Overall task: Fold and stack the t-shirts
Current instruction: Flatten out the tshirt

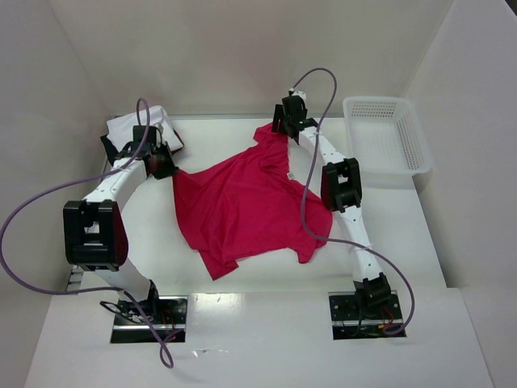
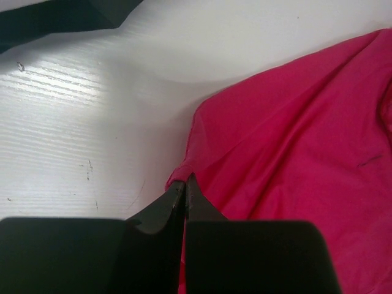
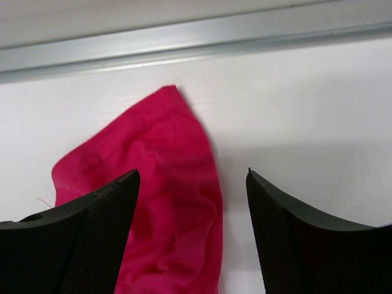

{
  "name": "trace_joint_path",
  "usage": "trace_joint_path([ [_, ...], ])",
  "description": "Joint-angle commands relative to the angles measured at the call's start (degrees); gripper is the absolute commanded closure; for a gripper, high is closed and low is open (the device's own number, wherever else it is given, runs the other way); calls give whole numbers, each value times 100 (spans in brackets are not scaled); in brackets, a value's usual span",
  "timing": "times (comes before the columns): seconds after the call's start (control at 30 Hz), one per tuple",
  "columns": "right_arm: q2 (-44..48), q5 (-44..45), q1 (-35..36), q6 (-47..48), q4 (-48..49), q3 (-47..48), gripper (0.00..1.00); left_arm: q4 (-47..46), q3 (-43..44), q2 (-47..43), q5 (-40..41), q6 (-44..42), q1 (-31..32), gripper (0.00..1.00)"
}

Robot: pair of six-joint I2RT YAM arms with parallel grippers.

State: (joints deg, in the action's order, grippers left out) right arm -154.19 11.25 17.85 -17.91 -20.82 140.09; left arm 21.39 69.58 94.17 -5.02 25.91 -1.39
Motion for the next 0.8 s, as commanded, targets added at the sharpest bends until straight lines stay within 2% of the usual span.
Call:
trace_joint_path([
  [0.0, -225, 115, -80, 33, 122, 458, 26, -3, 336, 136, -149, -148, -72, 100],
  [0.1, -278, 62, -132, 33, 69, 598, 33, 59, 337, 189, -202, -201, -125, 100],
  [0.3, -384, -271, -132, 86, -98, 783, 33, 59, 442, 294, -316, -201, -177, 100],
  [0.43, -445, -500, -132, 86, -325, 897, 39, 59, 442, 295, -369, -201, -178, 100],
  [0.5, -498, -553, -132, 86, -476, 967, 47, 59, 442, 295, -421, -201, -230, 100],
  [0.6, -498, -606, -132, 86, -476, 967, 47, 59, 495, 347, -474, -201, -283, 100],
  [0.67, -681, -772, -132, 86, -816, 1116, 48, 111, 495, 348, -474, -201, -283, 100],
  [0.7, -874, -773, -132, 86, -1071, 1787, 50, 111, 495, 348, -474, -201, -283, 100],
  [0.73, -1128, -834, -132, 86, -1361, 1793, 51, 111, 547, 348, -474, -201, -283, 100],
  [0.77, -1366, -834, -132, 86, -1607, 2707, 53, 111, 548, 348, -526, -201, -283, 100],
])
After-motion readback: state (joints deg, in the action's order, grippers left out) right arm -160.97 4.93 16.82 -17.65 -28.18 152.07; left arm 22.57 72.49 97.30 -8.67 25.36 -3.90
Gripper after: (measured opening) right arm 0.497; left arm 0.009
